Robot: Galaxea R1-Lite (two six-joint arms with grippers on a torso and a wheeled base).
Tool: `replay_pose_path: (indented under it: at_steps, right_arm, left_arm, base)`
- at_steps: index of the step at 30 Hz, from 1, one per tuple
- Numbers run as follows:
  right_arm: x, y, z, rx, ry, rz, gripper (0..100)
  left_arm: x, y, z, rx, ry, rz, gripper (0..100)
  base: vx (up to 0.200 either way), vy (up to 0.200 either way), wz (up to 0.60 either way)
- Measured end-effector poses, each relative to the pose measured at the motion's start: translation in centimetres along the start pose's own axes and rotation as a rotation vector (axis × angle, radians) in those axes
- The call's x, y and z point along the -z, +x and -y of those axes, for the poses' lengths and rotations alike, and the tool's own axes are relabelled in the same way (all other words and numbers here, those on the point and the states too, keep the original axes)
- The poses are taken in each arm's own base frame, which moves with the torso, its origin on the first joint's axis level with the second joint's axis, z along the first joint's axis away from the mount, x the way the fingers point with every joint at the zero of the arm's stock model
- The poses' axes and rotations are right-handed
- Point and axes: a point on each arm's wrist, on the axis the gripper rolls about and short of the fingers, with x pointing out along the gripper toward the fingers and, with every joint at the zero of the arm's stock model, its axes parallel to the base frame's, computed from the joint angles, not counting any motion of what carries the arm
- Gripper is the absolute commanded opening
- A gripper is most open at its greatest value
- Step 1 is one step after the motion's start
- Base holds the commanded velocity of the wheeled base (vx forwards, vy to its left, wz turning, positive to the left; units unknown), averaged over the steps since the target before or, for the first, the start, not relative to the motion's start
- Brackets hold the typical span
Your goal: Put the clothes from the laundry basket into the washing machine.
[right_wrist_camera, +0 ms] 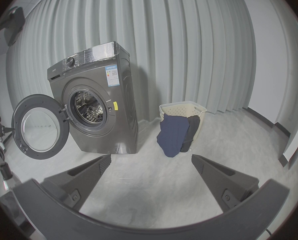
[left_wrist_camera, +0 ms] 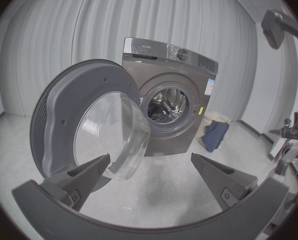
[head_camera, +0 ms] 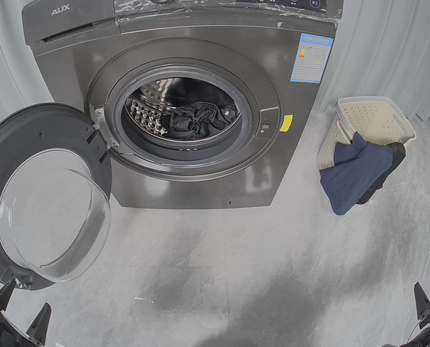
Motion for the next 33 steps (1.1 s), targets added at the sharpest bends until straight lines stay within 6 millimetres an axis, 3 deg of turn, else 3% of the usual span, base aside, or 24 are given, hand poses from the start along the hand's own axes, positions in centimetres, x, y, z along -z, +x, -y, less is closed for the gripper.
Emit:
replay_pose_path:
  at_steps: [8,15,33]
  right_arm:
    - [0.7,-0.6,-0.1,-0.022,-0.051,0.008,100]
    - [0.8,-0.7,-0.2,-0.054,-0.075,0.015,100]
    - [0.9,-0.7,-0.2,-0.056,-0.073,0.017,100]
  left_arm:
    - [1.6,-0.9,-0.1,-0.206,0.039,-0.041,100]
    - [2.0,-1.3,-0.1,-0.185,0.072,-0.015,100]
    - [1.9,-1.5,-0.1,-0.198,0.051,0.012,100]
  base:
    - [0.000,0.000,0.00]
    - [0.000,0.000,0.00]
    - [0.000,-0.200,0.00]
